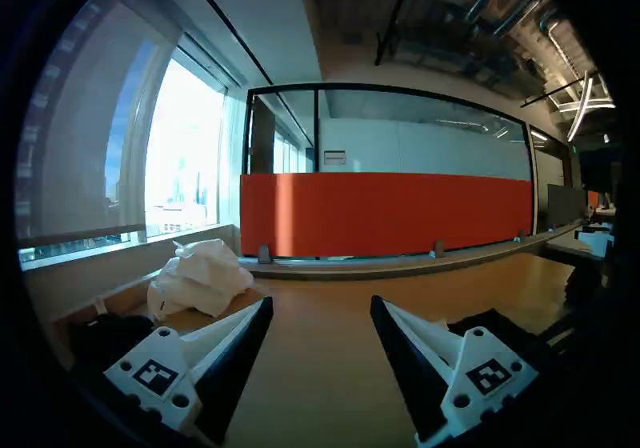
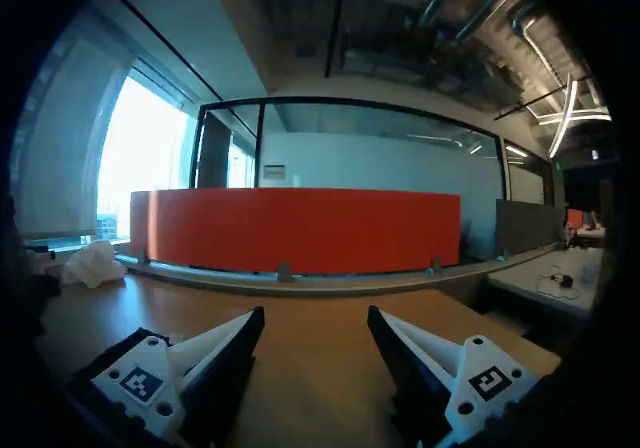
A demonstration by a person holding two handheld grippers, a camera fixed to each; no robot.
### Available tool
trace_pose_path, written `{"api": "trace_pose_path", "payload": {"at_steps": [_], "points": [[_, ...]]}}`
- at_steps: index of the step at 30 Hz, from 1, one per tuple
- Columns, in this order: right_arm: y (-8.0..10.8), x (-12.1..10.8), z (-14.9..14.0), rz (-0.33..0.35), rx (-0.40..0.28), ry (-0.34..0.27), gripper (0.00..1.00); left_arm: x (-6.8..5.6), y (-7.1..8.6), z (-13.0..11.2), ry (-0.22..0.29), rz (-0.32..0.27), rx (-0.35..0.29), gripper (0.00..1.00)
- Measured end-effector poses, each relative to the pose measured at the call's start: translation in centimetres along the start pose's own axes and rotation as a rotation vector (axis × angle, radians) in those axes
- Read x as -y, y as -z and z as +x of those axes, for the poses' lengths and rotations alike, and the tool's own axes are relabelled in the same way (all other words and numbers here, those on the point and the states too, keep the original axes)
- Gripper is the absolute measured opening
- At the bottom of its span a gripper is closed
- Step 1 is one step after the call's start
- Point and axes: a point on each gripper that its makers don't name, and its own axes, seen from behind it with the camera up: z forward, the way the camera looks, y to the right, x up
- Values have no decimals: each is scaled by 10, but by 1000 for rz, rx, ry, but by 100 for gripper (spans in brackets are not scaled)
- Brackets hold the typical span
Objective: Fold towel
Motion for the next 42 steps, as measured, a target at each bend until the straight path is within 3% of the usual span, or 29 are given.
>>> {"api": "trace_pose_path", "payload": {"at_steps": [9,18,23,29,35,42], "points": [[3,4,63,-3,15,-6,100,-10,-1,63,-6,-6,14,90],[-3,4,96,1,29,14,100,-18,-5,88,-4,-13,48,90],[-6,17,102,56,54,37,100,-21,-7,90,-24,-30,89,90],[-5,48,101,176,107,51,100,-33,-4,77,-30,-77,178,90],[-1,70,92,280,190,97,100,-49,5,62,-53,-167,276,90],[14,91,70,408,299,182,100,-71,17,43,-116,-302,376,90]]}}
